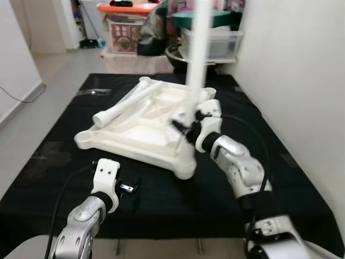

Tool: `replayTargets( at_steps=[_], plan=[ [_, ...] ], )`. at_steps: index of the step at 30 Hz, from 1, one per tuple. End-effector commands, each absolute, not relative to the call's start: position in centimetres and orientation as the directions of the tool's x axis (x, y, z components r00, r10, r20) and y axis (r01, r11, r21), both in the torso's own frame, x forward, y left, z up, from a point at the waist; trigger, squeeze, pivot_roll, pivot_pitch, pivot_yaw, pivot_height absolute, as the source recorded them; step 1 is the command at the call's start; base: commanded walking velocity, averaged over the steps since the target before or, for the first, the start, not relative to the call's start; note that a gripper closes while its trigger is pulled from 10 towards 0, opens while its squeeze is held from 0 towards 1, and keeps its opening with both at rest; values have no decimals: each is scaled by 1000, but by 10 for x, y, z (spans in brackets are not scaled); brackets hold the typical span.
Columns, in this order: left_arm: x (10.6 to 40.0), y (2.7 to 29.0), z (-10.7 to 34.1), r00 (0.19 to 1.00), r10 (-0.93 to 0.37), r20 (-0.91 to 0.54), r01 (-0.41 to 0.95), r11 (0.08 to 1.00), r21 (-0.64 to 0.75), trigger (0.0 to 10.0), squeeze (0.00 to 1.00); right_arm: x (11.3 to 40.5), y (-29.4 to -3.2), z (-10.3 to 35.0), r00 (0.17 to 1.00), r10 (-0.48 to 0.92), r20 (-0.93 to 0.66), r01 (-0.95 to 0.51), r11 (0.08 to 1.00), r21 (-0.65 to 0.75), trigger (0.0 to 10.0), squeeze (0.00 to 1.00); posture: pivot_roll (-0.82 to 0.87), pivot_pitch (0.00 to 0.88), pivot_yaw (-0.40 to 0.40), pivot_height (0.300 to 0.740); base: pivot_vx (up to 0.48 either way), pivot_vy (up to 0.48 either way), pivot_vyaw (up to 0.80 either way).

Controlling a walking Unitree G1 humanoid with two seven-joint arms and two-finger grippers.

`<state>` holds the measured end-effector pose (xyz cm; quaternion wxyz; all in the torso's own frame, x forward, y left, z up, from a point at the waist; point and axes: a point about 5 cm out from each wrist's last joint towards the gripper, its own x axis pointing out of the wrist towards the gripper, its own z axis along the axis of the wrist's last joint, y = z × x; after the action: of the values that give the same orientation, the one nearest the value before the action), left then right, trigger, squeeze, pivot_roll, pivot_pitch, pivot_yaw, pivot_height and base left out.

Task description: Building children table

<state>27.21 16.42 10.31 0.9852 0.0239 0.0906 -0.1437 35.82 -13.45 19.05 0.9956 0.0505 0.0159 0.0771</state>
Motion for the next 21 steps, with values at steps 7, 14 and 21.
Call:
replayTargets(
  at_steps=[7, 14, 21],
  plan=[
    [274, 163, 102, 933, -297, -201, 309, 951, 30, 10000, 0, 312, -91, 197, 905, 410, 112, -422, 896, 139, 10000, 1000, 41, 0, -34, 740, 0, 0, 0],
    [278, 164, 104, 934, -299, -195, 310, 950, 30, 10000, 0, 303, -78, 217, 568, 811, 140, -823, 565, 64, 10000, 0, 47, 0, -45, 740, 0, 0, 0],
    [277, 164, 104, 939, -289, -190, 298, 954, 25, 10000, 0, 309, -81, 203, 403, 915, 28, -915, 404, -14, 3373, 0, 68, 0, -67, 740, 0, 0, 0]
  ],
)
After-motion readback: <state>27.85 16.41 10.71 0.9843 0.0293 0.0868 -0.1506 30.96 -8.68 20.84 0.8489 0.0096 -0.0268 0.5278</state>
